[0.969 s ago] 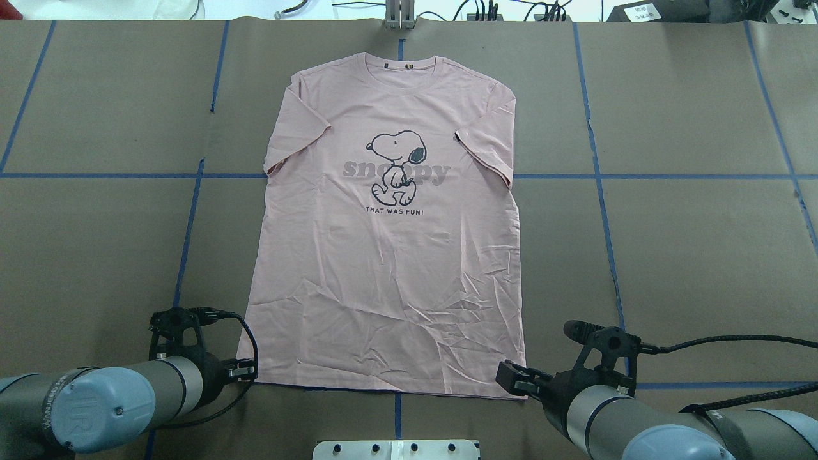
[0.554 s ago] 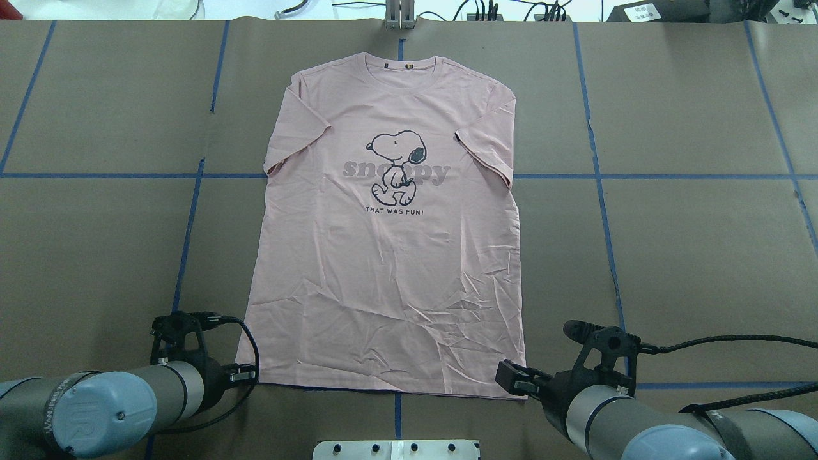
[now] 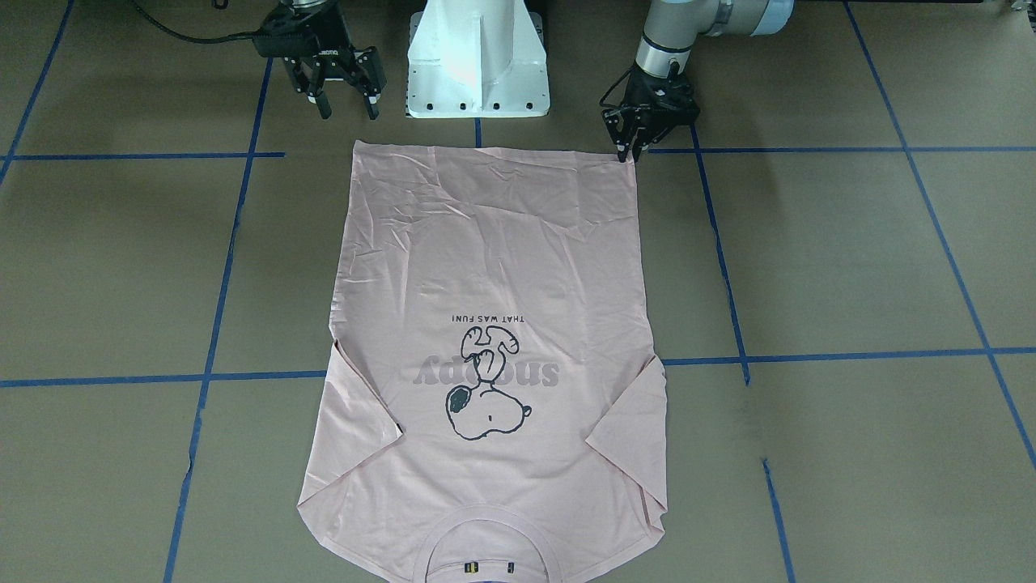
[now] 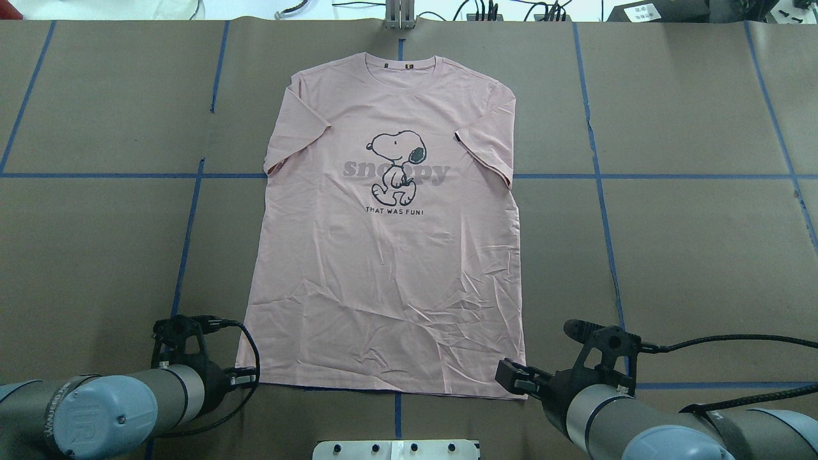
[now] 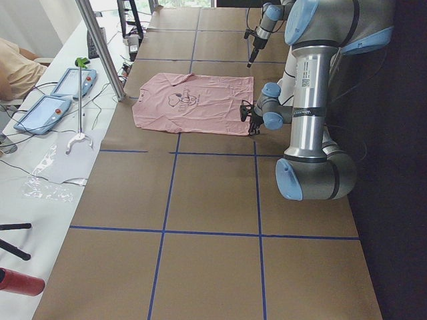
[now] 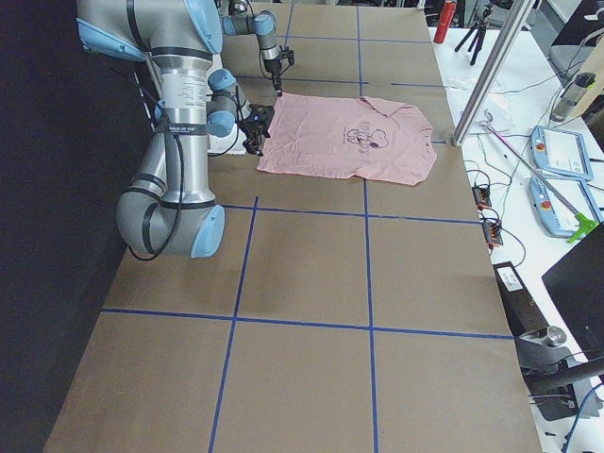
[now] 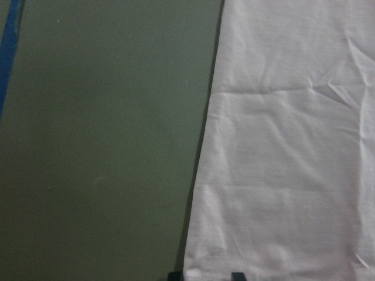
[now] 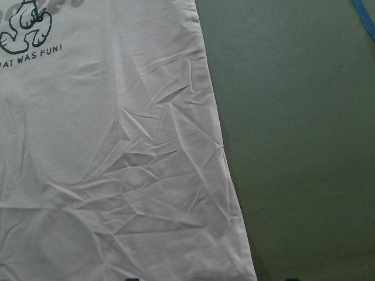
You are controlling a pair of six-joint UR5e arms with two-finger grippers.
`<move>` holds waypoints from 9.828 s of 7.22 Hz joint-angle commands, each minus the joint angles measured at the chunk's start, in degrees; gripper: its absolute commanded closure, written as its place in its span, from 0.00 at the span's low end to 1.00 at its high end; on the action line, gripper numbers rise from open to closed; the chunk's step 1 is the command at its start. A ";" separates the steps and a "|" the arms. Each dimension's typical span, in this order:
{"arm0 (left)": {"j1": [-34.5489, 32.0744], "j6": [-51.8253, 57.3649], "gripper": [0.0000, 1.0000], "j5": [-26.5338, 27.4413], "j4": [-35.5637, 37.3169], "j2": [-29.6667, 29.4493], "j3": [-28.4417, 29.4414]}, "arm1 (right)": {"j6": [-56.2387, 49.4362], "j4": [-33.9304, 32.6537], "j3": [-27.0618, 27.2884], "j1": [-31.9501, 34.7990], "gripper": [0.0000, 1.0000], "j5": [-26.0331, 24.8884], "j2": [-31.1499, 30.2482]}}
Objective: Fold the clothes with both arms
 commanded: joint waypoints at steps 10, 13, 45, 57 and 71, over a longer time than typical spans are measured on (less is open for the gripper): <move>-0.01 -0.09 1.00 -0.20 0.03 -1.41 -0.49 | 5.01 -0.51 -10.82 -3.85 0.45 -4.14 3.34; -0.01 0.00 1.00 -0.28 0.03 -1.41 -0.49 | 5.01 -0.42 -11.70 -4.29 0.48 -4.14 3.43; -35.16 32.52 1.00 -16.81 1.52 -30.85 33.70 | -24.96 1.86 -48.53 36.75 1.00 18.19 34.36; -18.39 15.83 0.56 -10.48 -6.47 -8.52 9.97 | -40.70 5.56 -40.27 40.62 0.00 27.33 28.74; -32.93 39.35 1.00 -10.04 -6.56 -14.19 22.40 | -40.52 5.56 -40.79 40.44 0.00 26.98 28.56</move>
